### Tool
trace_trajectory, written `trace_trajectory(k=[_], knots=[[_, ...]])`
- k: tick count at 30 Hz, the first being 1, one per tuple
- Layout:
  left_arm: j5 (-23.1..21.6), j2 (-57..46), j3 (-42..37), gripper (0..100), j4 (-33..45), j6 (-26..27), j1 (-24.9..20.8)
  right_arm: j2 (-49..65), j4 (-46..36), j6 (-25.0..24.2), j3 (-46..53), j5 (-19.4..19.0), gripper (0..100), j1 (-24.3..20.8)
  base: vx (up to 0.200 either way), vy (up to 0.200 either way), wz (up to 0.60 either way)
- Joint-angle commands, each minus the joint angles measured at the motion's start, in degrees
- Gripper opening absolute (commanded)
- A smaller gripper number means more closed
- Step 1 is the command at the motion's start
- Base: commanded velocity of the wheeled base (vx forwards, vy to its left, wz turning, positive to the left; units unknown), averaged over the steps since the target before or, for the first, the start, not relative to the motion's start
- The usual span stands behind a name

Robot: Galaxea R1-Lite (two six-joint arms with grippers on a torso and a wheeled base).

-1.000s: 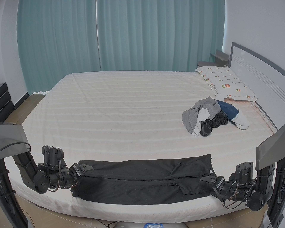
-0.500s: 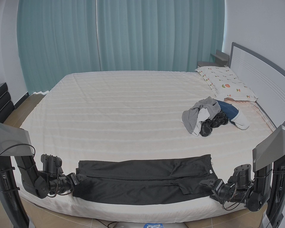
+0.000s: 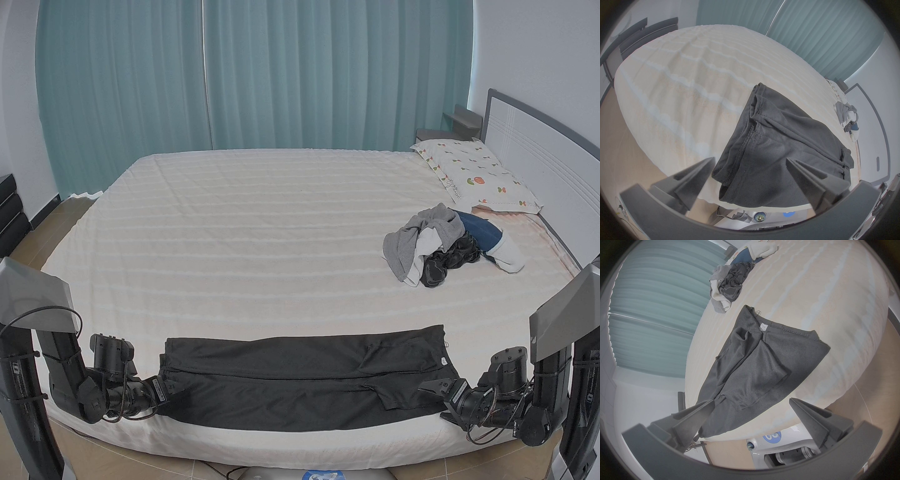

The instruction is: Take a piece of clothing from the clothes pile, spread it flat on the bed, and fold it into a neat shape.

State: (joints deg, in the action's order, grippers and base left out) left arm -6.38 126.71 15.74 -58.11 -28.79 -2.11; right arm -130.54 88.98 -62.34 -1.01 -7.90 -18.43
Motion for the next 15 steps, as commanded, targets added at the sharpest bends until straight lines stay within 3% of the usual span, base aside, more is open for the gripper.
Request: trace_trajectory(k=[1,15], knots=[[-0.04,0.56,-0.27,0,0.02,0.49,0.0,-0.16,0.58,0.03,1.01,-0.01,100,-0.11,0.0,0.0,0.0],[0.14,0.03,-1.59,0,0.28,2.25,0.09,-0.16,0.58,-0.06,1.01,-0.01,100,-0.11,0.0,0.0,0.0]])
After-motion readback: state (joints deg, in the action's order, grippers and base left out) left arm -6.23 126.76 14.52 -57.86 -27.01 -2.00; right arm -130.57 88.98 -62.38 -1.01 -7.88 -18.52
